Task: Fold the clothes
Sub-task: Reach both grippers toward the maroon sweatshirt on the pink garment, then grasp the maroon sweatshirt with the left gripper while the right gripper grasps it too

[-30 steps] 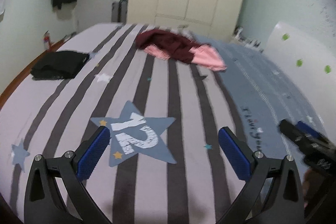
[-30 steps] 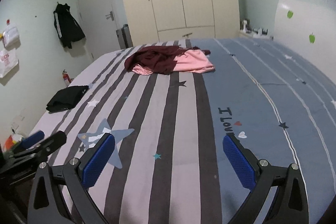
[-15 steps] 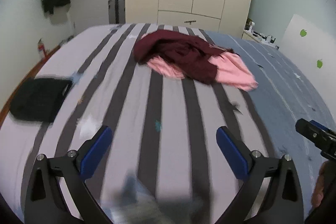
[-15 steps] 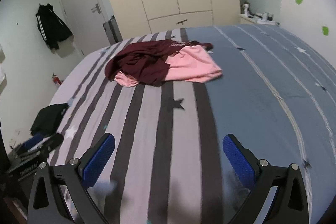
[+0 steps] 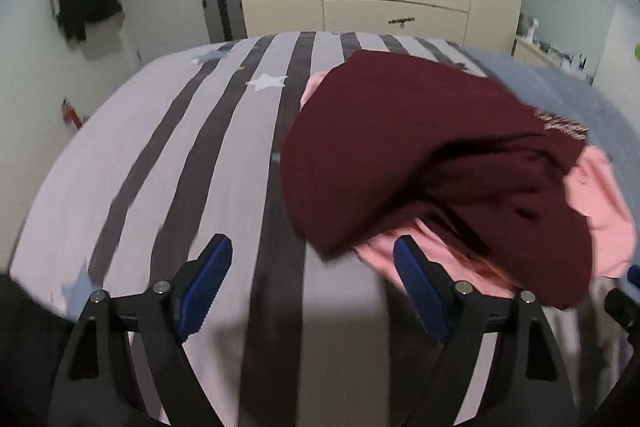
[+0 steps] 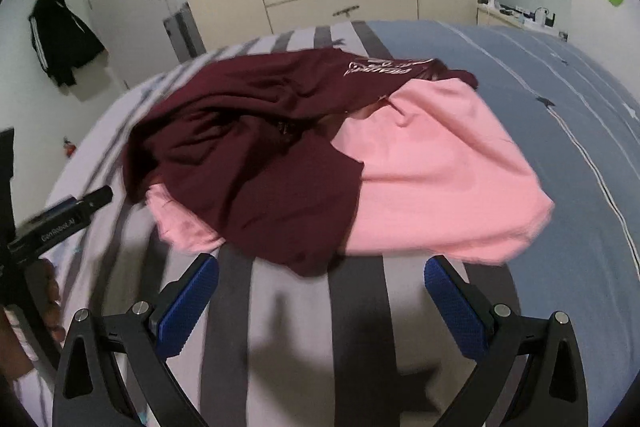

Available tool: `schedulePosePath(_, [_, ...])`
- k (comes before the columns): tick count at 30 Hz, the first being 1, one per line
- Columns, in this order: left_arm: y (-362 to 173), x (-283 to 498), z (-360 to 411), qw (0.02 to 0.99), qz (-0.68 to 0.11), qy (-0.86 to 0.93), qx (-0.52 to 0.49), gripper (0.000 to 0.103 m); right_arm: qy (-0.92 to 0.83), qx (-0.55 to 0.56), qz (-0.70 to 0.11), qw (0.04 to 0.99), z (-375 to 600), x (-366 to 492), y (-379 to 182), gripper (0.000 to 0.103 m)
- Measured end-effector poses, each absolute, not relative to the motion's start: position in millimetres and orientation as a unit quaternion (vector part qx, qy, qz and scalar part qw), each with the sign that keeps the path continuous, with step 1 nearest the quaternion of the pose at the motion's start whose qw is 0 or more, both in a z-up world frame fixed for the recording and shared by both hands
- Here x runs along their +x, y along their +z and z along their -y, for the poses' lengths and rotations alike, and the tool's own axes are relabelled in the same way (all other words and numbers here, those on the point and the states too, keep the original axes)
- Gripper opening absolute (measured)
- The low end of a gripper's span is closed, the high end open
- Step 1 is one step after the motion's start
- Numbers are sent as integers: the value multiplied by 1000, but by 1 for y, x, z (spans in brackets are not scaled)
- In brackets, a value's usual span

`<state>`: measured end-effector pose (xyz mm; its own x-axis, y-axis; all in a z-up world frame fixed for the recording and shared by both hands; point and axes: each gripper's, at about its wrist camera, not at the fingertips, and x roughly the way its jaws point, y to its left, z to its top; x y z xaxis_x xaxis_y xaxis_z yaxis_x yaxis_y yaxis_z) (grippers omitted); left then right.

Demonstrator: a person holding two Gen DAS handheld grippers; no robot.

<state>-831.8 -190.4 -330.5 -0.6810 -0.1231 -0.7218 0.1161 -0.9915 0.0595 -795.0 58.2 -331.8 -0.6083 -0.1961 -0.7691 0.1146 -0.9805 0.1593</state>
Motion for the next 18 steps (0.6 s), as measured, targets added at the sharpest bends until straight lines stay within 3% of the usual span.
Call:
schedulePosePath(3, [-335, -855, 191, 62, 3, -914, 401, 68, -890, 445, 50, 83, -53, -820, -344, 101])
schedulePosePath(5, [-338, -867, 190, 52, 3, -912, 408, 55, -882, 460, 52, 88, -49, -835, -353, 91])
schedulePosePath(6, [-340, -868, 188, 45, 4, -909, 414, 46, -879, 465, 51, 89, -47, -840, -357, 78])
schedulePosePath(8, [-344, -871, 184, 31, 6, -905, 425, 25, -876, 471, 46, 92, -43, -845, -361, 68])
schedulePosePath(10, [-345, -871, 180, 19, 6, -901, 433, 8, -872, 477, 44, 101, -40, -848, -362, 44])
schedulePosePath(11, [-344, -870, 178, 15, 5, -900, 436, 5, -869, 481, 44, 107, -40, -849, -362, 34])
schedulePosePath(12, [-343, -867, 176, 10, 3, -899, 438, 4, -868, 482, 43, 114, -40, -849, -361, 14])
schedulePosePath(13, [-336, -862, 179, 4, -2, -901, 434, 4, -867, 482, 42, 121, -40, -849, -358, 6])
schedulePosePath(18, [-300, -825, 190, -29, -30, -909, 415, 3, -873, 461, 61, 148, -61, -821, -333, 4])
